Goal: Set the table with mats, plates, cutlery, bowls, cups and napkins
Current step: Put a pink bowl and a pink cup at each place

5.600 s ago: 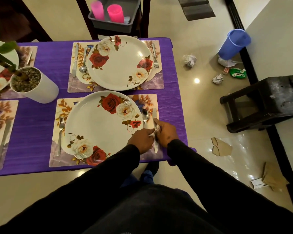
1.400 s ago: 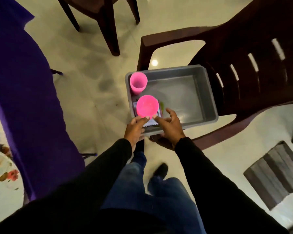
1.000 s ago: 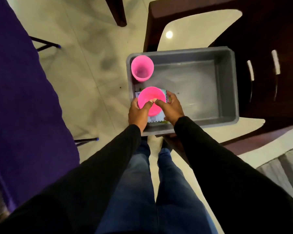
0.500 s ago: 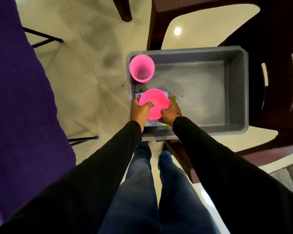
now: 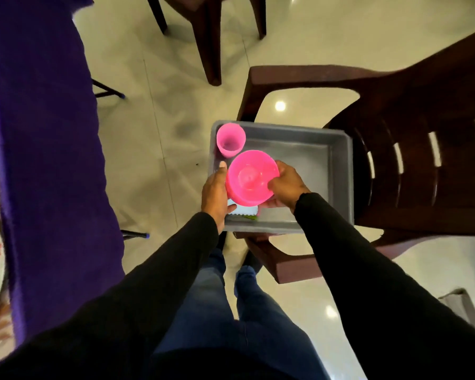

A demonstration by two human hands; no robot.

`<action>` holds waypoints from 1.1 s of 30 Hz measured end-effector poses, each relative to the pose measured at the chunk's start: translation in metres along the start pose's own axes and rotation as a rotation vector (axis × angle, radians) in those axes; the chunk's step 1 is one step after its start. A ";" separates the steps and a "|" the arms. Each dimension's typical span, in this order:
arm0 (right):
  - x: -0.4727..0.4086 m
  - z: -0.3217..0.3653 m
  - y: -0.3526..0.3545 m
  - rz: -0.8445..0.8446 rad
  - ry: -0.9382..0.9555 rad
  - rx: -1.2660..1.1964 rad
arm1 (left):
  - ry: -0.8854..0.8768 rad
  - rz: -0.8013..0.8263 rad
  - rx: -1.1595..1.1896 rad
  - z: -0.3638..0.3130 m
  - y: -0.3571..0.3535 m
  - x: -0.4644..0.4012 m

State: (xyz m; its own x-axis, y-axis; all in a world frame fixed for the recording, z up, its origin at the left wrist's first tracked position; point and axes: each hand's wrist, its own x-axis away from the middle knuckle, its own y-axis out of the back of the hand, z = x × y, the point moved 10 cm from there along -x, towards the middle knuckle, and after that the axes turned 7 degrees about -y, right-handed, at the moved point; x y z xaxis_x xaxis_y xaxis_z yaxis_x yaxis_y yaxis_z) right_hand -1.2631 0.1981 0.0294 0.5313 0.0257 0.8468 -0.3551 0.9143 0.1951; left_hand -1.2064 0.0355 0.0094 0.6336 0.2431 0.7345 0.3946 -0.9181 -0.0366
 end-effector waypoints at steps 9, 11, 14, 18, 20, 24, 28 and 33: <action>0.112 0.049 0.010 0.161 0.120 0.128 | 0.078 0.265 0.288 -0.025 -0.006 0.084; 0.126 0.060 -0.002 0.201 0.152 0.166 | 0.097 0.333 0.431 -0.028 -0.011 0.100; 0.143 0.080 -0.030 0.221 0.232 0.253 | 0.062 0.306 0.586 -0.039 0.012 0.118; 0.161 0.107 -0.081 0.295 0.369 0.439 | 0.041 0.217 0.755 -0.048 0.059 0.132; 0.169 0.121 -0.108 0.325 0.432 0.540 | 0.028 0.181 0.819 -0.049 0.084 0.136; 0.184 0.153 -0.164 0.350 0.598 0.661 | -0.021 0.206 0.981 -0.057 0.127 0.142; 0.202 0.188 -0.224 0.381 0.718 0.621 | -0.097 0.196 1.120 -0.073 0.179 0.142; 0.232 0.219 -0.307 0.299 0.955 0.908 | -0.153 0.071 1.227 -0.089 0.252 0.134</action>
State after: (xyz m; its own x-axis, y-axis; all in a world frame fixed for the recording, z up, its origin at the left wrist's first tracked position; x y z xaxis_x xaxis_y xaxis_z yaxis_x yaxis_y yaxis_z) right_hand -1.1993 -0.1656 0.2748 0.5357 0.7837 0.3144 -0.7322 0.2457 0.6352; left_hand -1.0811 -0.1915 0.1591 0.7179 0.3142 0.6212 0.6661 -0.0509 -0.7441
